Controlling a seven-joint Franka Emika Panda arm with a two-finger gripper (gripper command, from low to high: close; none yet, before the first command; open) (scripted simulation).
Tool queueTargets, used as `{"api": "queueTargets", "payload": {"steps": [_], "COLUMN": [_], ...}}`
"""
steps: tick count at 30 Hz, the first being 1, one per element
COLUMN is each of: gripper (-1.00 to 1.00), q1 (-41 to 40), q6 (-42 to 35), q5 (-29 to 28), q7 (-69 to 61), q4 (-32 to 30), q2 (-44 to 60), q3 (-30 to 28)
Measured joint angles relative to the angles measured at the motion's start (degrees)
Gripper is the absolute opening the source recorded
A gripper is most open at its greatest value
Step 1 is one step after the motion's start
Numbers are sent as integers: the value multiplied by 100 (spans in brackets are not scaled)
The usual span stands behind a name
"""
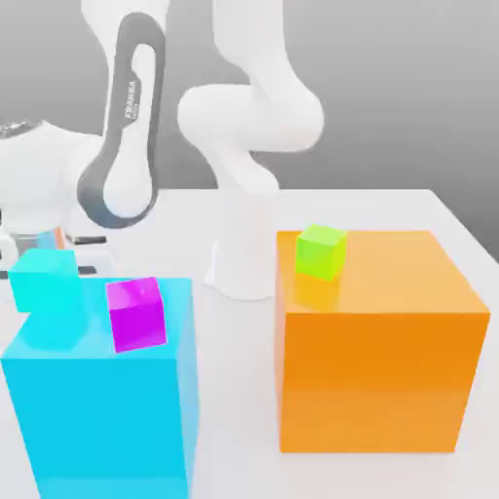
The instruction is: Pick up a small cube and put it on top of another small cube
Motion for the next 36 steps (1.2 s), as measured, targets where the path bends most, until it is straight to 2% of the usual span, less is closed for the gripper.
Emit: {"api": "queueTargets", "payload": {"steps": [11, 22, 31, 36], "gripper": [-100, -100, -100, -100], "q1": [196, 537, 768, 637], "q6": [-2727, -5307, -4597, -4003], "q5": [-281, -1048, -1364, -1388], "q7": [-554, -315, 902, 1637], "q4": [1393, 2722, 2651, 2459], "q2": [-310, -1152, -1809, -2000], "q3": [124, 552, 1185, 1276]}}
